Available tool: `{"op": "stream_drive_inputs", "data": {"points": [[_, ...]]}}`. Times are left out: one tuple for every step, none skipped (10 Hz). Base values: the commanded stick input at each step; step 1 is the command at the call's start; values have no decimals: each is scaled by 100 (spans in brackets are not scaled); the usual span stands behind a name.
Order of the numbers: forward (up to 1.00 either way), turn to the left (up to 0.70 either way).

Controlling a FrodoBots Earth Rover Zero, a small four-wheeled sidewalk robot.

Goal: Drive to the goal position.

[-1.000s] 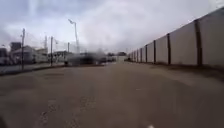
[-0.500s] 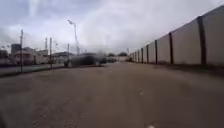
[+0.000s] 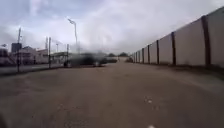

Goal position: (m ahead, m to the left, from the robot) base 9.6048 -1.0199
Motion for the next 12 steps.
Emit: {"op": "stream_drive_inputs", "data": {"points": [[50, 0], [50, 0], [50, 0], [50, 0], [50, 0], [50, 0], [50, 0], [50, 0], [50, 0], [50, 0], [50, 0], [28, 0]]}}
